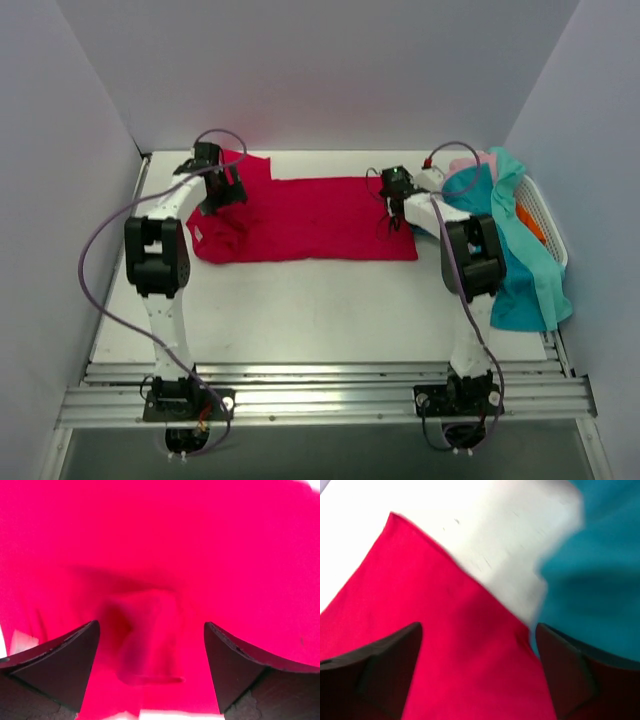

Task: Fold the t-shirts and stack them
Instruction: Fold the tshirt

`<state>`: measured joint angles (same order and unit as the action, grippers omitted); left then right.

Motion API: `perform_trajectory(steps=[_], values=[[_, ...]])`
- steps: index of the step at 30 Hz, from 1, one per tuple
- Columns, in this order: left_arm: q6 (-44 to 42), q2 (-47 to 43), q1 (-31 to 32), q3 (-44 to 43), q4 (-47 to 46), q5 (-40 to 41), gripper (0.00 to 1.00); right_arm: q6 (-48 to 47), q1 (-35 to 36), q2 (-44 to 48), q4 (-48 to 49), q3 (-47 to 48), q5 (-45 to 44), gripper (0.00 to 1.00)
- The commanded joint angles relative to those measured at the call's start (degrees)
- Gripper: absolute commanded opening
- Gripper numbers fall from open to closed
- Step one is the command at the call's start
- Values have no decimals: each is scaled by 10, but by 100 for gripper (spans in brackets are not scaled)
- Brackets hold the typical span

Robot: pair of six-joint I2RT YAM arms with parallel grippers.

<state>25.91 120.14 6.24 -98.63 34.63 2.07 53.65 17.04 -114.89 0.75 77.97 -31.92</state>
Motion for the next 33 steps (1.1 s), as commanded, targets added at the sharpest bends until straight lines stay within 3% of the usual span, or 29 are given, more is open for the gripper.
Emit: perform_trajectory(steps=[1, 4, 12, 16, 22, 27, 33], values=[[-24, 68, -27, -114, 93, -7, 94, -12, -21, -75, -106, 114, -18, 100], [-13, 63, -48, -92, 83, 2, 94, -19, -24, -76, -109, 137, -24, 100], [26, -221, -52, 169, -46, 80, 94, -24, -2, 75, -76, 27, -70, 100], [53, -319, -12, 251, -41, 125, 94, -21, 41, 130, -64, -39, -89, 100], [86, -394, 73, 339, -42, 198, 94, -9, 92, 175, -30, -111, -94, 100], [115, -403, 125, 408, -79, 184, 94, -10, 100, 140, 14, -150, -46, 100], [134, -326, 159, 396, -91, 231, 94, -10, 101, 123, 37, -165, -32, 100]])
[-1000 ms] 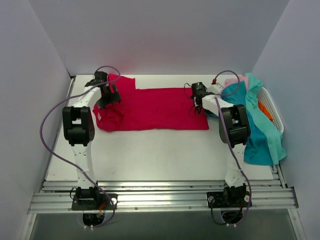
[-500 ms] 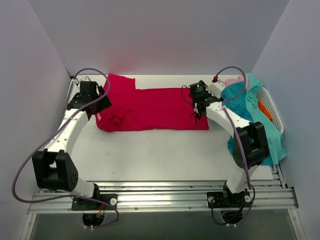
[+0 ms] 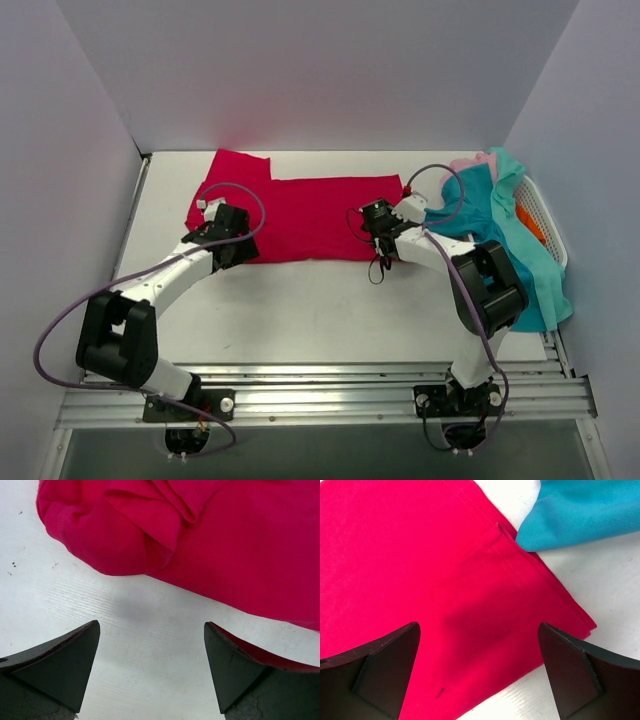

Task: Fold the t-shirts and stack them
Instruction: Fold the tshirt

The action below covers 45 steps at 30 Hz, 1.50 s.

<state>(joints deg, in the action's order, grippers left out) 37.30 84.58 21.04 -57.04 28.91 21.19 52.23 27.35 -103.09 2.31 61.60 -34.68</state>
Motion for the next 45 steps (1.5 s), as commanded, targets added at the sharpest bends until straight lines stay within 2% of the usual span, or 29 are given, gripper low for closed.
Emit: perform_trajectory(steps=[1, 16, 21, 28, 36, 42, 43, 44, 45], values=[[22, 38, 13, -25, -32, 45, 94, 3, -2, 6, 23, -1, -5, 100], [16, 166, 13, -116, -18, 120, 94, -5, -4, 4, 50, -20, -1, 100], [14, 217, -1, -159, 1, 123, 94, -9, -8, 2, 53, -25, -1, 100], [11, 255, -24, -170, -3, 108, 94, -15, -25, -3, 70, -34, 12, 100], [1, 233, -42, -165, -1, 112, 94, -19, -31, -10, 88, -46, 21, 99], [-31, 191, -56, -130, -46, 89, 94, -18, -32, -20, 100, -53, 28, 99], [-35, 189, -66, -129, -47, 81, 100, -18, -32, -21, 99, -53, 27, 99], [-36, 190, -73, -130, -45, 67, 63, -19, -32, -20, 99, -54, 28, 99], [-35, 190, -81, -131, -44, 59, 40, -18, -33, -19, 98, -54, 28, 99]])
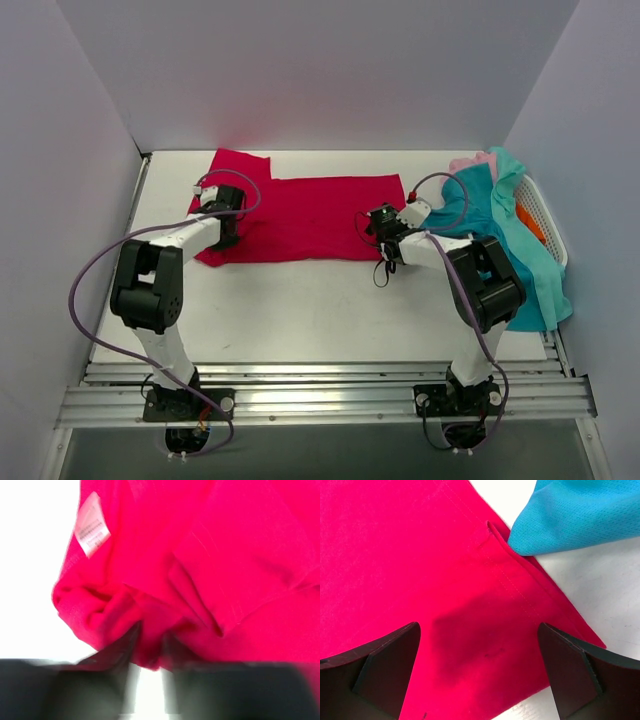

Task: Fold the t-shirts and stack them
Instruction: Fold the tshirt

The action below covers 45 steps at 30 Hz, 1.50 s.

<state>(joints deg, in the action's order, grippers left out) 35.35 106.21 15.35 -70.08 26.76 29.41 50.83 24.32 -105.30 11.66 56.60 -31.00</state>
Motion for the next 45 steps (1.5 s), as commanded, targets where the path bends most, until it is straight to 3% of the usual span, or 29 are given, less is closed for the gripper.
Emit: perform_trajectory(steps=[1, 2, 3, 12, 20, 26, 30, 31, 32, 33, 35, 41, 45], values=[[-15, -23, -42, -1, -19, -30, 20, -5, -1, 4, 6, -5, -10, 99], [-14, -22, -50, -2, -15, -40, 4, -6, -2, 8, 6, -8, -11, 99], [-14, -22, -57, -5, -9, -44, 2, -6, -2, 10, 7, -9, -11, 99], [-64, -29, -98, -42, 39, -40, 2, -6, -8, 12, 22, -19, 3, 98], [-164, 26, -113, -208, 117, -23, 2, -9, -10, -24, 42, -16, 20, 97], [-221, 136, -151, -328, 194, -44, 2, -13, -16, -49, 46, -2, 33, 97], [-211, 202, -189, -363, 215, -72, 41, -14, -23, -55, 44, 5, 38, 96], [-192, 206, -193, -360, 218, -78, 60, -15, -24, -55, 44, 6, 38, 96], [-185, 208, -202, -357, 220, -88, 72, -15, -25, -55, 43, 6, 40, 96], [-178, 200, -206, -348, 216, -91, 92, -16, -26, -55, 42, 6, 40, 96], [-151, 180, -216, -314, 201, -95, 94, -15, -26, -51, 43, 1, 39, 96], [-113, -1, -210, -154, 109, -79, 94, -12, -23, -37, 47, -15, 33, 96], [-99, -110, -177, -62, 66, -72, 94, -11, -15, -25, 45, -15, 30, 96]])
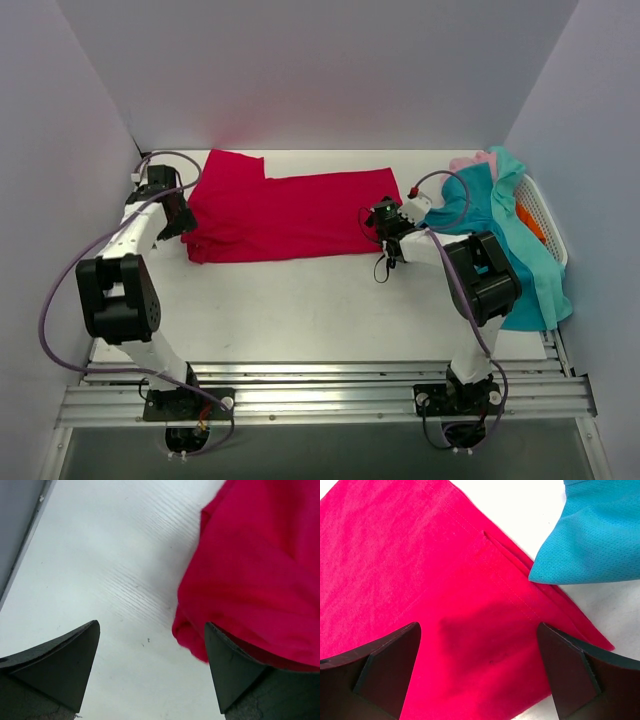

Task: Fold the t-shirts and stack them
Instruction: Fold the tshirt

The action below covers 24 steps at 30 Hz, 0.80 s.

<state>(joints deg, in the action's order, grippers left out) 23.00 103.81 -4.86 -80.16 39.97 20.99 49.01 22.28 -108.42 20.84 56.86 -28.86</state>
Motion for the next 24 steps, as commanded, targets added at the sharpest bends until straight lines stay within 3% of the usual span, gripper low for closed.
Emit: perform_trajectory(steps=[1, 8, 14, 17, 19, 20, 24], values=[[30, -98, 32, 51, -67, 15, 94, 7, 8, 8, -48, -17, 5, 96], [43, -131, 59, 77, -35, 60, 94, 8, 15, 18, -51, -22, 5, 96], [63, -128, 102, 103, -66, 25, 94, 6, 16, 27, -53, -25, 5, 96], [61, -99, 125, 100, -69, 23, 94, 7, 16, 30, -52, -27, 5, 96], [57, -64, 132, 90, -60, 23, 100, 6, 16, 30, -51, -28, 5, 96], [54, -55, 135, 82, -55, 21, 90, 7, 15, 30, -50, -29, 5, 96], [49, -8, 140, 72, -49, 34, 78, 6, 16, 28, -48, -29, 7, 96]])
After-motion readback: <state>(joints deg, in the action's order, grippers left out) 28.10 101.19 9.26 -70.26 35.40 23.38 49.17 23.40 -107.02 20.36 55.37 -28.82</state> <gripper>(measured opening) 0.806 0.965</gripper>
